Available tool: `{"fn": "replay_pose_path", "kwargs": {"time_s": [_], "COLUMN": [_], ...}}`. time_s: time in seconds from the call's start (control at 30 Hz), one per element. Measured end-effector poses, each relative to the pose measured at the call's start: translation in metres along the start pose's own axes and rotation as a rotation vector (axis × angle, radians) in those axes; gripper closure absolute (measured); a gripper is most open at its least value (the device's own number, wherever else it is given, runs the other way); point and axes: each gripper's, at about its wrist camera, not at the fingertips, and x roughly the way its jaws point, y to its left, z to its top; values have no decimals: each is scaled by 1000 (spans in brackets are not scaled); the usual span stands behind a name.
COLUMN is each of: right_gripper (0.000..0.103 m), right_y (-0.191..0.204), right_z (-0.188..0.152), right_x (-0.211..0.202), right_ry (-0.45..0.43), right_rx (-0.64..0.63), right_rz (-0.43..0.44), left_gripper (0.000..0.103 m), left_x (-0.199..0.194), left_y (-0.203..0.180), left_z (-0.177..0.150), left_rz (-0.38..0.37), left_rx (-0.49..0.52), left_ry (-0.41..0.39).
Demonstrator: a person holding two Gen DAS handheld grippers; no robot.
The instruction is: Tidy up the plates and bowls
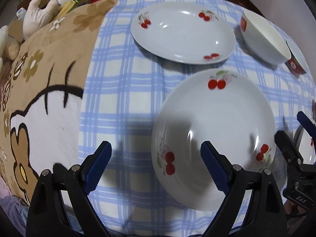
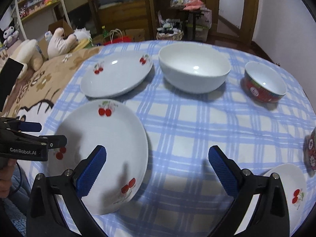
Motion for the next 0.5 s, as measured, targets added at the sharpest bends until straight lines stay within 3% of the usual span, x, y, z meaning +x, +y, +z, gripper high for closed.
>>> {"fn": "replay_pose_path", "kwargs": {"time_s": [0.03, 0.1, 0.17, 0.27, 0.3, 0.33, 0.5], "right_gripper": [0, 1, 10, 29, 41, 54, 75], "right_y": [0, 1, 2, 2, 2, 3, 5], "right_z": [-1, -2, -4, -7, -7, -8, -12], "right_x": [2, 7, 12, 19, 22, 24, 29], "right_ry": [6, 20, 45, 77, 89, 99, 112], "right_rx": [1, 1, 6, 21, 25, 26, 31], "right_rz": [2, 8, 17, 40, 48, 54, 74], "left_gripper": [21, 37, 48, 65, 73, 77, 82], "left_x": [3, 7, 11, 16, 17, 18, 17], "left_y": [-2, -3, -3, 0, 0, 0, -1], "left_z": [0, 0, 0, -1, -2, -2, -6], "left_rz": [1, -2, 1, -7, -18, -33, -44], "left_rx": [6, 10, 9, 0, -4, -6, -1], "left_ry": [10, 27, 44, 63, 66, 65, 48]}}
